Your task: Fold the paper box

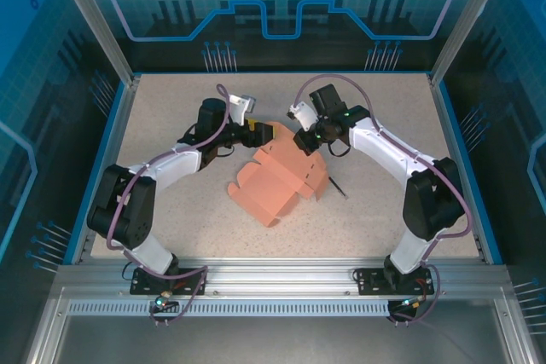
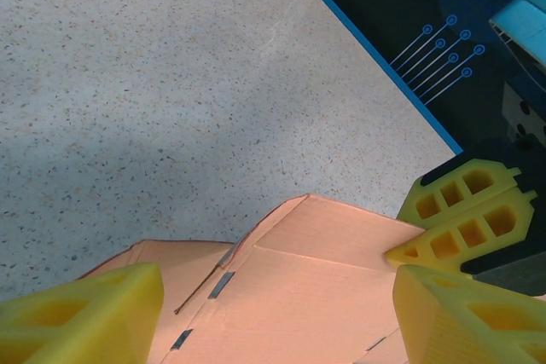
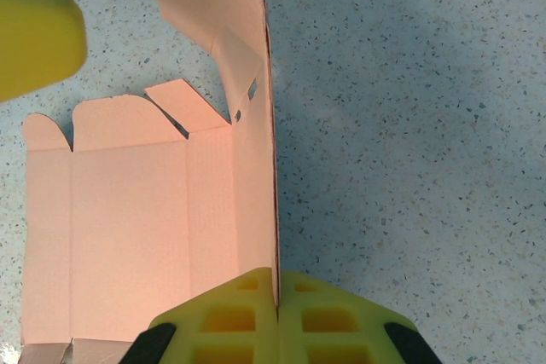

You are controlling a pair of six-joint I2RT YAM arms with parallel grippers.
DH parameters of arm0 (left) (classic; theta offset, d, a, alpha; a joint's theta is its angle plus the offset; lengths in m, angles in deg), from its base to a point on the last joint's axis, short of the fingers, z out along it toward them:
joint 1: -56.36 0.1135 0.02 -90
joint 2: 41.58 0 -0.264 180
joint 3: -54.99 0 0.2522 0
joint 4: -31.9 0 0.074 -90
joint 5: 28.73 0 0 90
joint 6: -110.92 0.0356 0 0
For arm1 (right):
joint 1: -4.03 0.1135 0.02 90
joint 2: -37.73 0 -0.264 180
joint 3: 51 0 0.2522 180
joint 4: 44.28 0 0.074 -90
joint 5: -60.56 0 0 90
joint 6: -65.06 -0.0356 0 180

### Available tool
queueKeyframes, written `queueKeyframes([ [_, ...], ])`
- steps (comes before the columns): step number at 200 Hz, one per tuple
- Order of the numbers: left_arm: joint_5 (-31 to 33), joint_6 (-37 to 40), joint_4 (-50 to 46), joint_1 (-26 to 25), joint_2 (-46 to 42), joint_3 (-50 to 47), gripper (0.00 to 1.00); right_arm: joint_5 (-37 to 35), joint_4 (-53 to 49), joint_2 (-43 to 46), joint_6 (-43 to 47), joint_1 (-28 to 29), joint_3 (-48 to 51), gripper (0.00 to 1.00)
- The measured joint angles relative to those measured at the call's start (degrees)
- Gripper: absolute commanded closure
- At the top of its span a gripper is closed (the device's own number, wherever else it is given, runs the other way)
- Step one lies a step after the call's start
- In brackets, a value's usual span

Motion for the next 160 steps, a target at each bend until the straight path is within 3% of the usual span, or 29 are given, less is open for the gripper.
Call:
queueKeyframes([
  [67, -4.74, 1.42, -0.35, -0.5, 0.52, 1.46, 0.36, -0.04, 0.0, 0.02, -0.07, 0.0, 0.0, 1.0],
  [160, -9.2, -1.6, 6.23, -2.67, 0.9, -2.73, 0.34, -2.45, 1.79, 0.02, -1.29, 0.17, 0.0, 1.0],
])
